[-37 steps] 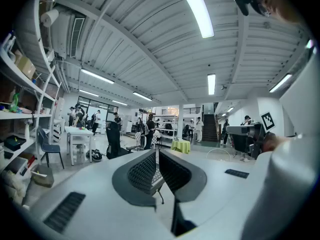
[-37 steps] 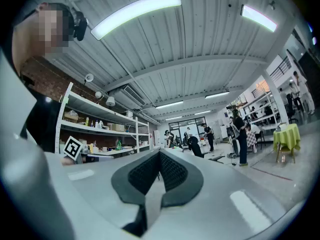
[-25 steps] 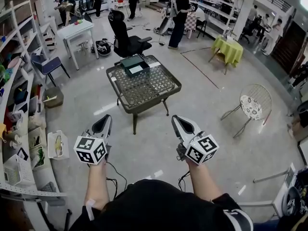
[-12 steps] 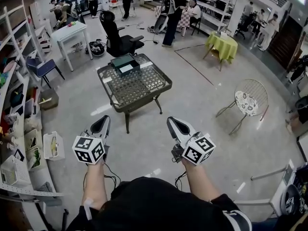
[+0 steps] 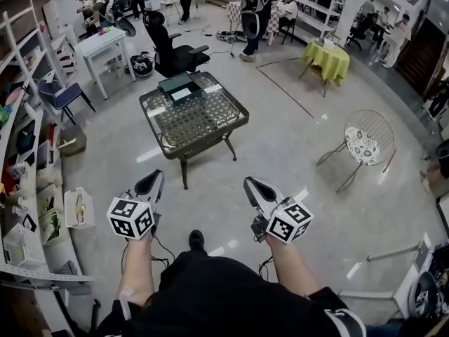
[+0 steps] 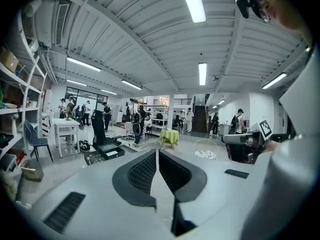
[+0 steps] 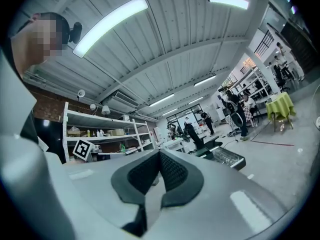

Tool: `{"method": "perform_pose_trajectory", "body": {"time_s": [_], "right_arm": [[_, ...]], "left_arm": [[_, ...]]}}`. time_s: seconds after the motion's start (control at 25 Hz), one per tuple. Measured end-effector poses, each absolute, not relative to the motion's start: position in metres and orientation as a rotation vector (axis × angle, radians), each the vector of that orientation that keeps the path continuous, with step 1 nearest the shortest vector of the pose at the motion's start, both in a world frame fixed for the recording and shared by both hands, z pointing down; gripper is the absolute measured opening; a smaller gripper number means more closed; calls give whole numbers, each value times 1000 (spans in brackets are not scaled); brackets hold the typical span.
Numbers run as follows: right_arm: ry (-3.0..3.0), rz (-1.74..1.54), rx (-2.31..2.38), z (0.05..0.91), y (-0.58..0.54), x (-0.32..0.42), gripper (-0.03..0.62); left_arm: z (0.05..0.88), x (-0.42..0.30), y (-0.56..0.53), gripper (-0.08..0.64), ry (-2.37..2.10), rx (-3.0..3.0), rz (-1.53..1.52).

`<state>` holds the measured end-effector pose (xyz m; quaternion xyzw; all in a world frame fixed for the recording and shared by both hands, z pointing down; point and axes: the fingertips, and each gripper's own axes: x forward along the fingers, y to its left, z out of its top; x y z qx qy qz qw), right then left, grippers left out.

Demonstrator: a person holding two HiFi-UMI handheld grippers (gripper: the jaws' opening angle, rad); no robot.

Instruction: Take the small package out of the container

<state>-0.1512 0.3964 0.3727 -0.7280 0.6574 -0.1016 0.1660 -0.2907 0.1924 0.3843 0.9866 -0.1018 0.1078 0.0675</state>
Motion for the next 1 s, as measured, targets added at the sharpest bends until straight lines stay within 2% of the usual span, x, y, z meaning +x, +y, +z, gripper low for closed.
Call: {"method": "perform_pose_trajectory", "body": {"time_s": [0.44, 0.76, 1.0], "right_arm": [[1909, -336, -2096, 378, 323, -112, 9], [1951, -397, -2120, 386, 225, -61, 9], [1985, -462, -2106, 393, 159, -53, 10]], "left_arm": [[408, -225, 135, 23, -242, 2920, 316], [420, -188, 27, 23, -293, 2903, 310], [416, -179, -35, 23, -321, 2888, 269]]}}
